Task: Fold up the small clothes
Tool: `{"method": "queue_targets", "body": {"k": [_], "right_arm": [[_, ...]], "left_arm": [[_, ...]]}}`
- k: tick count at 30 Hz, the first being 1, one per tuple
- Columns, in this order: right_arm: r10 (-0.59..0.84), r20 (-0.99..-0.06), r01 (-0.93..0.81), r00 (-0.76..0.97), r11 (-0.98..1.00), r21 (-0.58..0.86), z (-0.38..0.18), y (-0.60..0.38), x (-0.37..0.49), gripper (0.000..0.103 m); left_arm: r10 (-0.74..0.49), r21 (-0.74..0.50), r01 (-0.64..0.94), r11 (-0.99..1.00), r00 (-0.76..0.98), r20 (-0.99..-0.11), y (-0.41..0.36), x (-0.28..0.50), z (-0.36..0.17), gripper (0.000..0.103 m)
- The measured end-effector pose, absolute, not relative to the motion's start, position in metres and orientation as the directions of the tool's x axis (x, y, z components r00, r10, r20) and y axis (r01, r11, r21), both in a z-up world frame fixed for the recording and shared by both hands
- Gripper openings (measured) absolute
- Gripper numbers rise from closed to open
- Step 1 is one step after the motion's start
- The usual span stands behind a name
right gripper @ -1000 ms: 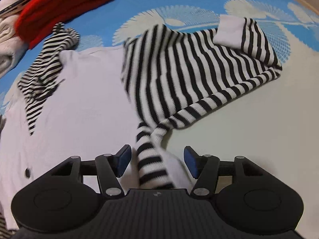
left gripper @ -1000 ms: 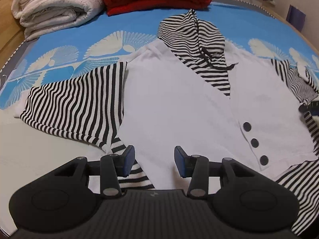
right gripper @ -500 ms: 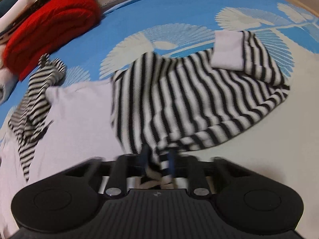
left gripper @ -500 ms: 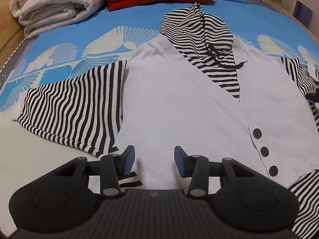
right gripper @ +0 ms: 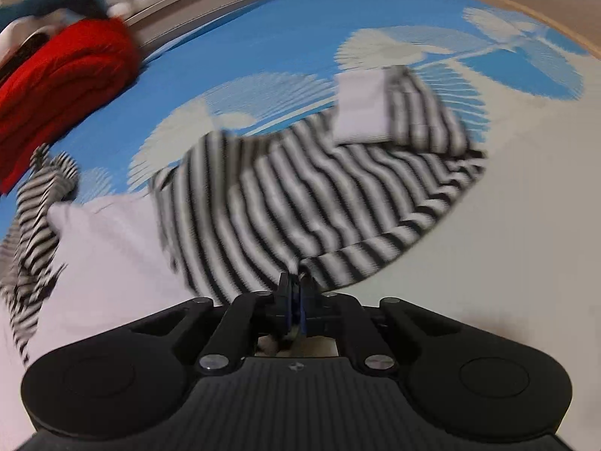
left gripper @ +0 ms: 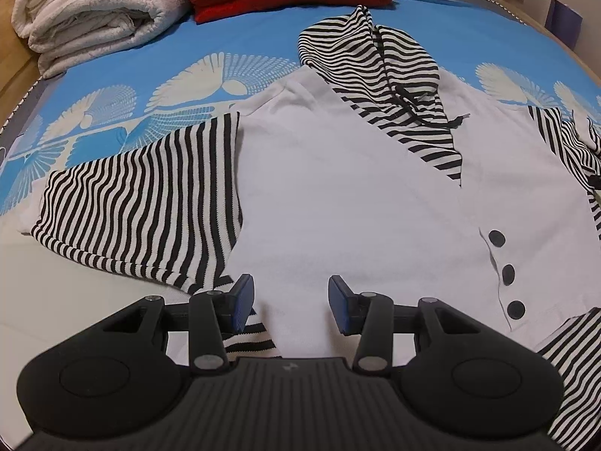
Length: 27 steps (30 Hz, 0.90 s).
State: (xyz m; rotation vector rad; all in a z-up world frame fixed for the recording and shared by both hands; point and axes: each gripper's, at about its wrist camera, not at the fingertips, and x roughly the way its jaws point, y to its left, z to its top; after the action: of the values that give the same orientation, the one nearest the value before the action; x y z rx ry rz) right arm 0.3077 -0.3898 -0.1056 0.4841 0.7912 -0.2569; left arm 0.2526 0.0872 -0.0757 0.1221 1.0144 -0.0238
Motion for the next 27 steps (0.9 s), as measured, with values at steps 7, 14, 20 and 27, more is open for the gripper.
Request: {"method": "queue_targets", "body": {"k": [7, 14, 20, 27], "right_arm": [[-0.216, -0.748, 0.524, 0.627, 0.828, 0.200, -0.109, -0.407, 0.299, 0.000], [0.020, -0.702, 0.345, 0.712, 0.861, 0.375, -0.104, -0.406, 0.301, 0.007], [0.193, -0.717, 0.173, 0.670, 0.899, 0.403, -0.099, -0.378, 0.303, 0.061], [0.223, -0.813, 0.008, 0.537, 0.963, 0.270, -0.103, -0.355, 0.287, 0.061]], "left_arm": [[0.035, 0.094, 0.088, 0.992, 0.519, -0.854, 0.086, 0.254, -0.079, 0.049], [0.035, 0.089, 0.083, 0.993, 0.510, -0.860, 0.085, 0.258, -0.083, 0.057], [0.043, 0.109, 0.108, 0.988, 0.484, -0.874, 0.086, 0.258, -0.091, 0.057], [0.060, 0.109, 0.076, 0.991, 0.476, -0.877, 0.108, 0.246, -0.092, 0.057]]}}
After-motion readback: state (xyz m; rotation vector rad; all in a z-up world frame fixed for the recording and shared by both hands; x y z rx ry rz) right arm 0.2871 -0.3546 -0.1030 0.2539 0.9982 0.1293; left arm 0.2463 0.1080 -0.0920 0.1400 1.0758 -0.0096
